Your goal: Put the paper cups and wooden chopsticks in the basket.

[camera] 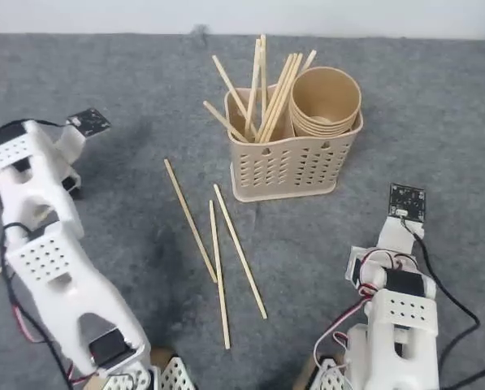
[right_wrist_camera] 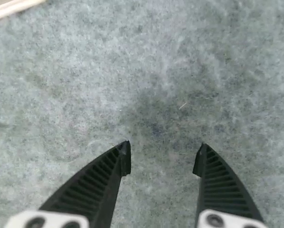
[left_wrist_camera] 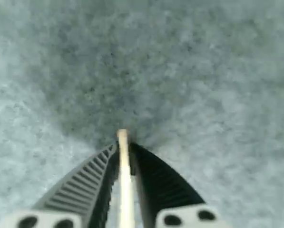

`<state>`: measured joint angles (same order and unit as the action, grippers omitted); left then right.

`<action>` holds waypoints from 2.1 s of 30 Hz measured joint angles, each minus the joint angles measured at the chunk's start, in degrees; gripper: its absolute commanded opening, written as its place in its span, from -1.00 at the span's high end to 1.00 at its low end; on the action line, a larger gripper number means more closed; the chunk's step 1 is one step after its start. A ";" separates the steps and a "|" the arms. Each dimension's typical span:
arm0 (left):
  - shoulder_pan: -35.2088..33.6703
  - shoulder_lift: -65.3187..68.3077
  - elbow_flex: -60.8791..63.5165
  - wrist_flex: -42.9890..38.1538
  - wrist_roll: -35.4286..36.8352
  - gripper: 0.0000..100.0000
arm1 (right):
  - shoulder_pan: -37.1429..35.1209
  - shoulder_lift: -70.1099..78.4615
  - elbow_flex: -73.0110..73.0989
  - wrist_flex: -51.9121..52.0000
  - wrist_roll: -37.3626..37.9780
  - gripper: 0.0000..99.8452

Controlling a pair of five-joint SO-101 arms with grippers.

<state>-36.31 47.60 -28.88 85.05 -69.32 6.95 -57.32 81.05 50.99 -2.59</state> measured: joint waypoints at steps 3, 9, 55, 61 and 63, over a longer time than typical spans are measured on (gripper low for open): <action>0.00 0.53 -3.78 5.89 0.09 0.98 | 0.00 0.00 0.00 0.00 0.00 0.55; 1.93 0.53 -12.57 13.19 7.74 0.98 | 0.00 0.00 0.00 0.00 0.00 0.55; 52.48 -65.67 -11.34 -17.85 87.12 0.98 | -0.09 0.00 0.00 0.00 0.00 0.55; 53.36 -61.98 -11.34 -25.23 86.95 0.98 | -0.09 0.00 0.00 0.00 0.09 0.55; 53.36 -59.87 -11.25 -25.49 84.57 0.98 | -0.09 0.00 0.00 0.00 0.26 0.55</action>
<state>17.05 -12.26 -40.13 59.56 15.25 6.86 -57.32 81.05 50.99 -2.33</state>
